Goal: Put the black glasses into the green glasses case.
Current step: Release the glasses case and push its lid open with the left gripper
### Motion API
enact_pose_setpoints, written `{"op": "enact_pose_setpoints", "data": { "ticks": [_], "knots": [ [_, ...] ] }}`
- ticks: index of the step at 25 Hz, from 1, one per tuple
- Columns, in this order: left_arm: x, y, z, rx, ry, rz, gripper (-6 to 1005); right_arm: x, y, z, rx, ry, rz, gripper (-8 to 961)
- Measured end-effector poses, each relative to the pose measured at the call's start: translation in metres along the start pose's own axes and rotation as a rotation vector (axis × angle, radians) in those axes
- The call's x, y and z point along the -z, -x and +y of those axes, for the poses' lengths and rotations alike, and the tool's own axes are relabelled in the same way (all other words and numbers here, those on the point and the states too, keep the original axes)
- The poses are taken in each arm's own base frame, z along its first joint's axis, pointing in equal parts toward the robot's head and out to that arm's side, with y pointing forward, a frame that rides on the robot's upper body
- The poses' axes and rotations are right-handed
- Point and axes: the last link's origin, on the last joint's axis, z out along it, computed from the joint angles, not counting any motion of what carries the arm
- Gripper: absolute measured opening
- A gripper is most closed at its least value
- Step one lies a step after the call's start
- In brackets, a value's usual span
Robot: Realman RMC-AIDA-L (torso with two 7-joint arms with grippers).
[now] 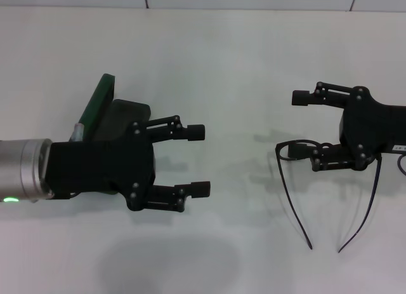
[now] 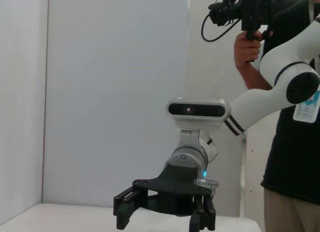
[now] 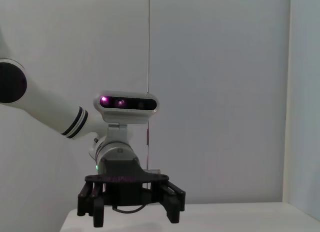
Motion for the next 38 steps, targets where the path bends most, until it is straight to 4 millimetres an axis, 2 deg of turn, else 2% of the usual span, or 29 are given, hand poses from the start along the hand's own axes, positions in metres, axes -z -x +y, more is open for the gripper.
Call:
{"op": "enact_pose_setpoints", "data": {
  "ticks": [11,13,17,20,25,28,33,38],
  "knots": [
    [0.001,0.003,0.001,0.016,-0.039,0.026,830,-0.005,-0.002,0.002,0.0,-0.002,-0.007,840],
    [0.003,-0.002,-0.004,0.034,-0.088,0.062,830,-0.005,-0.002,0.002,0.003,-0.002,-0.007,840],
    [0.026,-0.025,-0.037,0.191,-0.274,0.111,829,-0.005,-0.001,0.001,0.005,-0.01,-0.012,841],
    [0.051,-0.045,-0.065,0.379,-0.399,-0.031,829,-0.002,-0.002,0.002,0.002,-0.018,-0.012,841],
    [0.069,-0.064,-0.075,0.47,-0.55,-0.298,828,0.004,-0.005,0.004,-0.003,-0.031,-0.008,841],
    [0.07,-0.06,-0.074,0.521,-0.621,-0.426,827,0.005,-0.006,0.004,-0.001,-0.035,-0.005,841],
    [0.06,-0.039,-0.077,0.555,-0.694,-0.597,822,0.002,-0.006,0.003,0.01,-0.037,-0.003,841],
    [0.05,-0.03,-0.086,0.572,-0.756,-0.667,809,0.0,-0.006,0.006,0.029,-0.021,0.002,840]
  ]
}}
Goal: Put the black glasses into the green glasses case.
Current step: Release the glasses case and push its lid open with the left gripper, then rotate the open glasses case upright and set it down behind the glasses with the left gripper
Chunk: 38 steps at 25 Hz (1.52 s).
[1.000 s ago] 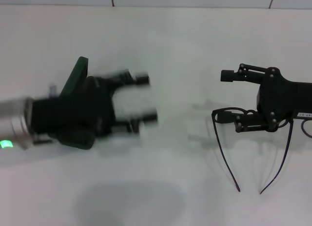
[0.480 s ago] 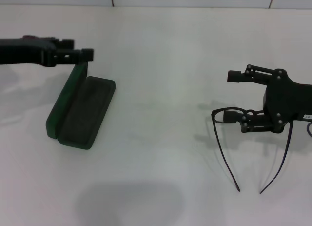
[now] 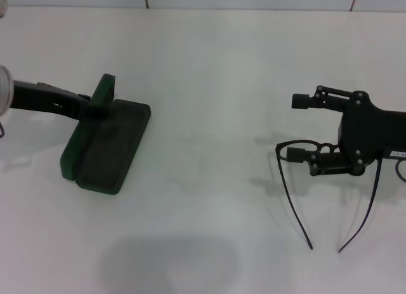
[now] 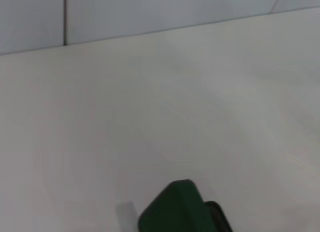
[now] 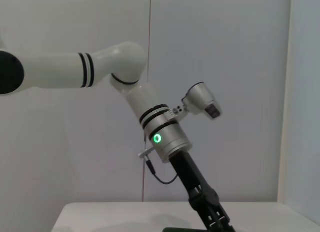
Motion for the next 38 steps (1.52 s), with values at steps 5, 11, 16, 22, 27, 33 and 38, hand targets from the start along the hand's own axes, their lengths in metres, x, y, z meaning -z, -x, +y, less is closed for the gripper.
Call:
{"op": "enact_pose_setpoints", "data": {
  "ticks": [5,11,16,22,27,33,38],
  "knots": [
    [-0.002,-0.001,-0.002,0.015,-0.026,-0.015,634,-0.001,-0.001,0.001,0.004,0.005,0.002,840],
    [-0.003,0.001,-0.007,0.035,-0.059,-0.046,392,-0.002,-0.001,0.002,0.006,0.007,0.003,840],
    [0.001,-0.012,-0.004,-0.002,-0.061,0.005,299,-0.007,-0.005,0.011,0.025,0.066,0.028,839],
    [-0.001,-0.052,0.011,-0.301,-0.038,0.075,220,-0.02,-0.01,0.03,0.052,0.14,0.034,839],
    [-0.035,-0.09,0.049,-0.727,0.017,0.075,209,-0.033,-0.016,0.042,0.042,0.182,0.037,839],
    [-0.074,-0.118,0.102,-0.955,0.122,0.033,213,-0.043,-0.024,0.056,0.028,0.194,0.029,839],
    [-0.096,-0.122,0.13,-1.029,0.204,-0.019,216,-0.041,-0.028,0.061,0.031,0.182,0.025,838]
  ]
}}
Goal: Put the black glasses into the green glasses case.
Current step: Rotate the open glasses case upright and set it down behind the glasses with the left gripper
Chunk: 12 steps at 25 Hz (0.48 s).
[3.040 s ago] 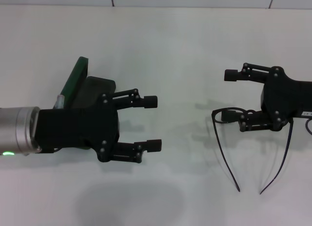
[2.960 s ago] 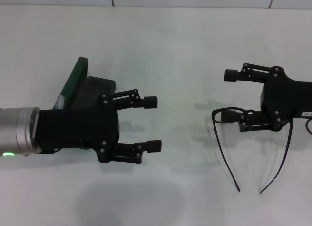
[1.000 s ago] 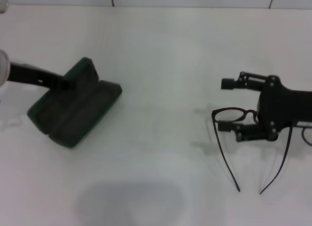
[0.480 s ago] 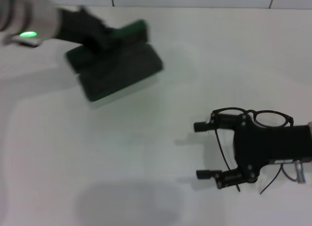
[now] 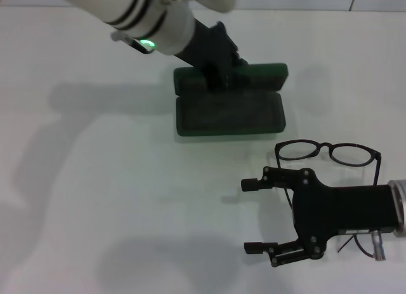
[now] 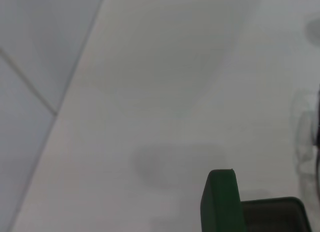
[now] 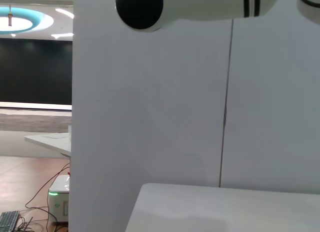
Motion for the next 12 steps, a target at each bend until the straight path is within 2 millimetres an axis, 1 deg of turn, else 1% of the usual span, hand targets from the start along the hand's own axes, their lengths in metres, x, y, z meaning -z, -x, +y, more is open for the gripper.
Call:
{"op": "enact_pose_setpoints", "data": {
  "ticks": [2,5,12],
  "knots": [
    [-0.008,-0.002,0.002,-0.019,-0.001,-0.014,217,0.0,0.0,0.0,-0.001,-0.002,0.001,838],
    [-0.015,-0.001,0.003,-0.034,-0.026,-0.025,218,0.0,-0.002,-0.001,-0.004,-0.009,0.007,838],
    [-0.016,0.001,0.005,0.007,-0.032,0.012,222,0.001,-0.005,-0.002,-0.014,-0.026,0.026,838]
  ]
}}
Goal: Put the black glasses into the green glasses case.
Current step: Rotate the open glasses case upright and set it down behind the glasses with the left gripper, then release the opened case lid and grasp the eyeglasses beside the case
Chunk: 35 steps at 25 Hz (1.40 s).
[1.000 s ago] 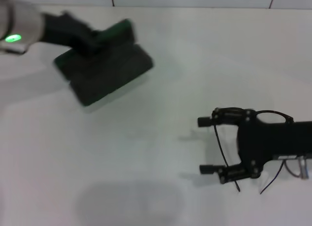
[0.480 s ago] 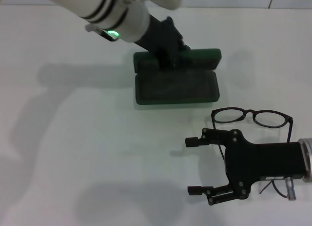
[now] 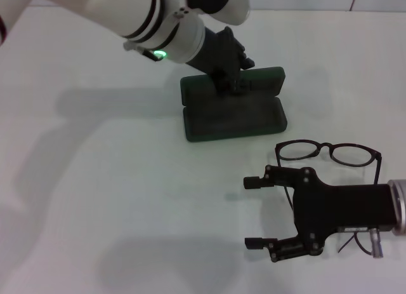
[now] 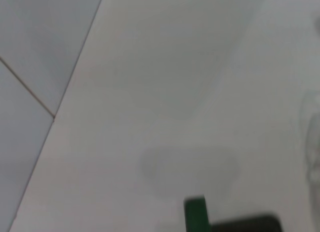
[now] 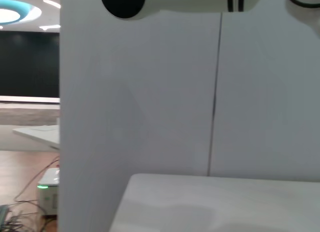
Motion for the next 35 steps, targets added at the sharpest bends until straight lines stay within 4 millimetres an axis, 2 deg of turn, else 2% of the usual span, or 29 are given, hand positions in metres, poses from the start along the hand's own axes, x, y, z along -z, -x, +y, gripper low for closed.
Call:
{"op": "enact_pose_setpoints", "data": {
  "ticks": [3,5,7,11,15,16,17,19,22,26,29,35],
  "knots": [
    [0.006,0.0,0.003,0.052,0.01,0.087,224,0.001,0.001,-0.005,0.006,-0.034,-0.008,838],
    [0.013,0.001,0.005,0.088,0.011,0.17,298,0.003,0.004,-0.009,0.01,-0.065,-0.021,838],
    [0.027,0.004,0.007,0.15,0.0,0.323,371,0.005,0.01,-0.018,0.022,-0.104,-0.044,838],
    [0.047,0.022,0.016,0.287,-0.034,0.56,509,0.018,0.03,-0.042,0.041,-0.148,-0.024,838],
    [0.055,0.05,0.032,0.405,-0.093,0.679,511,0.036,0.056,-0.067,0.041,-0.154,0.155,837],
    [0.054,0.057,0.037,0.428,-0.102,0.689,511,0.041,0.068,-0.075,0.052,-0.158,0.225,837],
    [0.053,0.063,0.041,0.447,-0.103,0.687,512,0.041,0.068,-0.075,0.052,-0.158,0.225,837],
    [0.049,0.072,0.047,0.49,-0.095,0.686,513,0.05,0.091,-0.087,0.049,-0.177,0.43,837],
    [0.046,0.077,0.05,0.519,-0.093,0.689,514,0.055,0.103,-0.094,0.007,-0.193,0.611,837],
    [0.045,0.079,0.05,0.529,-0.1,0.691,514,0.047,0.107,-0.107,-0.069,-0.21,0.857,823],
    [0.043,0.079,0.05,0.532,-0.096,0.688,514,0.035,0.099,-0.109,-0.088,-0.19,0.974,803],
    [0.04,0.079,0.048,0.54,-0.092,0.687,514,0.01,0.084,-0.106,-0.047,-0.141,1.081,761]
  ]
}}
